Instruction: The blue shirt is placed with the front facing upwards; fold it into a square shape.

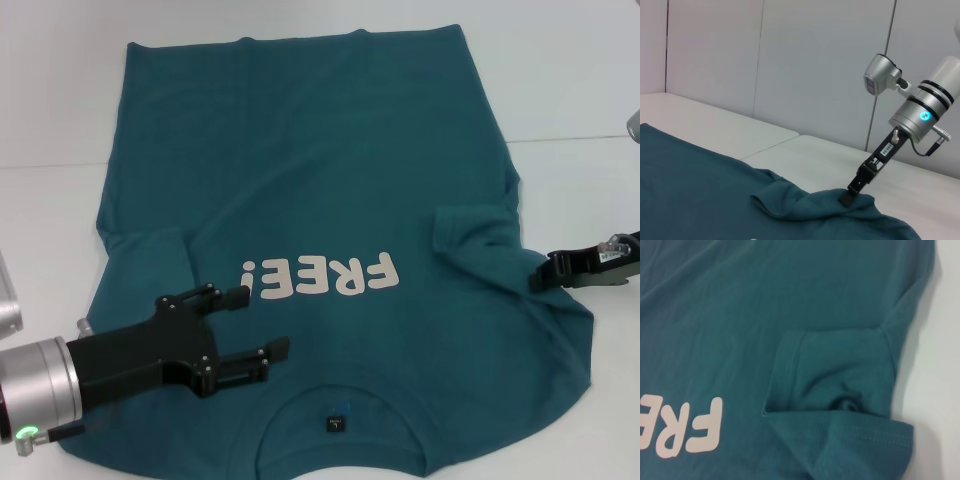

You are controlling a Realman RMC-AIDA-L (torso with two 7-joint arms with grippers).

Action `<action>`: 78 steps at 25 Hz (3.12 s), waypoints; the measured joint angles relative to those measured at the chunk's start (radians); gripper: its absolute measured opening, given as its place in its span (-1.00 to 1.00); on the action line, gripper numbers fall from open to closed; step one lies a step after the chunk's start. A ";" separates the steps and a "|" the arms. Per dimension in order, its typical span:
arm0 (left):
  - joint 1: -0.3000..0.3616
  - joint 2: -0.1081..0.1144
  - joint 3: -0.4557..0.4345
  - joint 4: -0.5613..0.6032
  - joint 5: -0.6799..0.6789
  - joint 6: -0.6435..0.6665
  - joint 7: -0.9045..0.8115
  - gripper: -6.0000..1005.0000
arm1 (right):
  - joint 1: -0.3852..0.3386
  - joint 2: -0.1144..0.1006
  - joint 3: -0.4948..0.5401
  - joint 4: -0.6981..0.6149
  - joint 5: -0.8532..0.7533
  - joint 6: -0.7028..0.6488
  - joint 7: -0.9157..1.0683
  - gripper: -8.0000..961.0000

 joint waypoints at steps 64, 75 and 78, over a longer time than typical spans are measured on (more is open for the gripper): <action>-0.003 0.000 0.000 0.014 0.000 0.001 -0.006 0.66 | -0.041 0.121 -0.166 -0.326 -0.070 -0.306 -0.133 -0.96; -0.005 0.002 0.000 0.025 0.000 0.003 -0.006 0.67 | -0.026 0.110 -0.143 -0.324 -0.035 -0.322 -0.050 -0.96; -0.006 0.002 0.002 0.025 0.000 0.003 -0.006 0.66 | -0.021 0.107 -0.109 -0.325 -0.033 -0.316 -0.030 -0.96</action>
